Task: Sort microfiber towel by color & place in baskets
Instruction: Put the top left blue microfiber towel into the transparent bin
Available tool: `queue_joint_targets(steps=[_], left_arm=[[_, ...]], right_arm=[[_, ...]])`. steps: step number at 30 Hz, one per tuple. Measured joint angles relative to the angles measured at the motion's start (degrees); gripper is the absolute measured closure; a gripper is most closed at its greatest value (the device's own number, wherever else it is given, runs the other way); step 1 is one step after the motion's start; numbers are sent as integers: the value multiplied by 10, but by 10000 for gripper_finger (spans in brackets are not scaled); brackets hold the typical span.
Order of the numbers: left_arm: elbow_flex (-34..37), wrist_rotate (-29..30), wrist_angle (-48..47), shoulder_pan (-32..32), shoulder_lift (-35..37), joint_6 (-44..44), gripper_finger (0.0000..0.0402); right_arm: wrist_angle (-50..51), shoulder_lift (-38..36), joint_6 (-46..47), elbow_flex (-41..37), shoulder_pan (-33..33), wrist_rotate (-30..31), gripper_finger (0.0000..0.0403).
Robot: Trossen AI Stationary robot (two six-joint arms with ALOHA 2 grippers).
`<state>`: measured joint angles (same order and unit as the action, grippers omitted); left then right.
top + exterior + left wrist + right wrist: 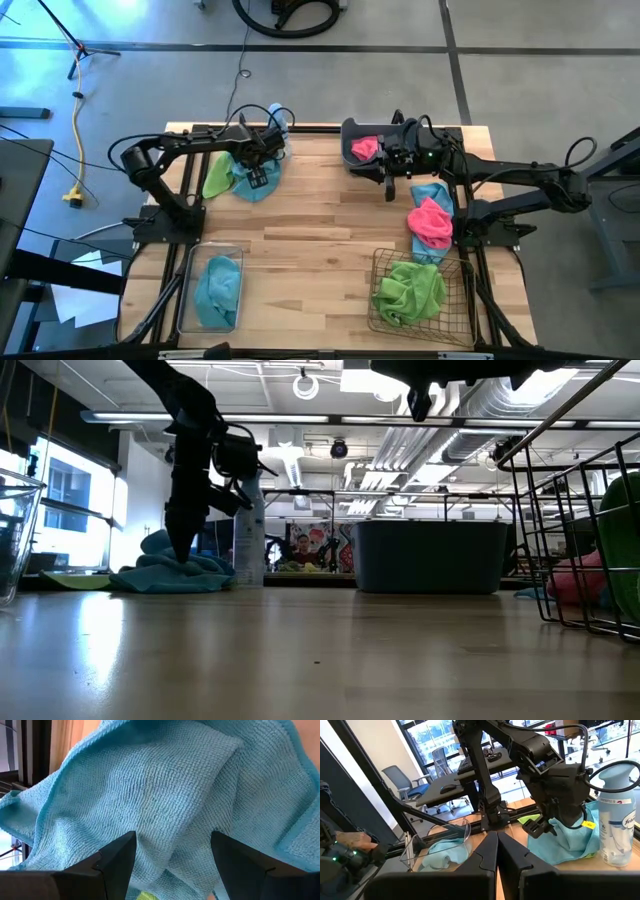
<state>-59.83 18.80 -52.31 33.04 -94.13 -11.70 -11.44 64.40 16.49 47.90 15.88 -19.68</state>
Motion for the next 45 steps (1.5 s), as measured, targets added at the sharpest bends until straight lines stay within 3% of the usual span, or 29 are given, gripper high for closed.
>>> queue_joint_targets(steps=[7,16,19,24,30,37,45], left_arm=[[18,-3,24,0,0,-11,166],[69,-4,51,-2,0,-11,203],[79,-9,59,-4,0,-20,252],[83,-21,63,-5,3,-38,383],[83,-39,55,-6,45,-34,399],[80,-55,26,-6,166,-35,401],[1,-61,-10,-6,299,-63,401]], right_arm=[[0,0,0,0,0,0,402],[0,0,-1,0,0,0,402],[0,0,0,0,0,0,402],[0,0,0,0,-2,0,402],[0,0,0,0,-2,0,402],[0,0,-5,0,-2,0,402],[0,0,-20,0,-2,0,402]])
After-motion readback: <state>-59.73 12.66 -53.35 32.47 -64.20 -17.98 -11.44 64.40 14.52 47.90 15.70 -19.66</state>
